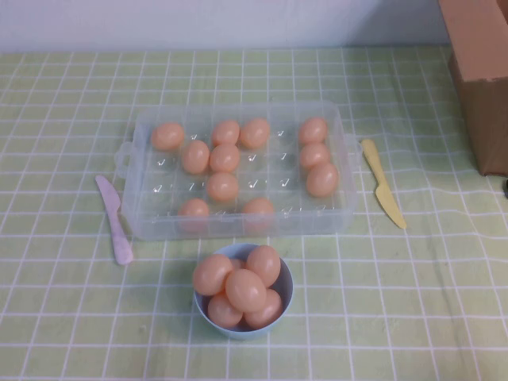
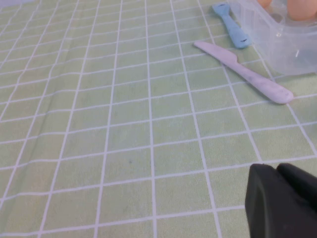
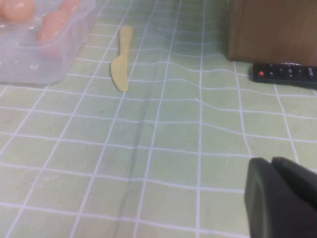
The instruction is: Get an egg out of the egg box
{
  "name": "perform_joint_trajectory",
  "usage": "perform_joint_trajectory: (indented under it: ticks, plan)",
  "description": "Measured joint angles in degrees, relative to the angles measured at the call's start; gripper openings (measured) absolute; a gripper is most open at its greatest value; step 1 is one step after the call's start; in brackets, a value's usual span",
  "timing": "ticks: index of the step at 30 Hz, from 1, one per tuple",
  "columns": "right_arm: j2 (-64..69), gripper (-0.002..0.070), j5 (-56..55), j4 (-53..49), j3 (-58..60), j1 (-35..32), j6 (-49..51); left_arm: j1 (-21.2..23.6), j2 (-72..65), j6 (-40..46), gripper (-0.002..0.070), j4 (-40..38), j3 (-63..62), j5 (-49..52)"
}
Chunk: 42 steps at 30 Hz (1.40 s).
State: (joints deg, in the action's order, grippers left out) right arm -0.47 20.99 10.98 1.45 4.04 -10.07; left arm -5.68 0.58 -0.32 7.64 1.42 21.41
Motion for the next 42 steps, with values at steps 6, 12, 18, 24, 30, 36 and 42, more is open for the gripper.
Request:
perform_joint_trajectory:
  ticks: [6, 12, 18, 24, 30, 36, 42]
  plan:
    - [0.0, -0.0018, 0.0, 0.0, 0.0, 0.0, 0.0, 0.0, 0.0, 0.0, -0.0005, 0.0, 0.0, 0.0]
    - [0.0, -0.0018, 0.0, 0.0, 0.0, 0.0, 0.0, 0.0, 0.0, 0.0, -0.0005, 0.0, 0.0, 0.0]
    - [0.0, -0.0018, 0.0, 0.0, 0.0, 0.0, 0.0, 0.0, 0.0, 0.0, -0.0004, 0.0, 0.0, 0.0]
    - [0.0, -0.0018, 0.0, 0.0, 0.0, 0.0, 0.0, 0.0, 0.0, 0.0, -0.0004, 0.2, 0.0, 0.0]
    - [0.0, -0.0018, 0.0, 0.0, 0.0, 0.0, 0.0, 0.0, 0.0, 0.0, -0.0004, 0.2, 0.0, 0.0]
    - [0.0, -0.0018, 0.0, 0.0, 0.0, 0.0, 0.0, 0.0, 0.0, 0.0, -0.0005, -0.4, 0.0, 0.0]
    - [0.0, -0.0018, 0.0, 0.0, 0.0, 0.0, 0.0, 0.0, 0.0, 0.0, -0.0005, -3.4, 0.0, -1.4]
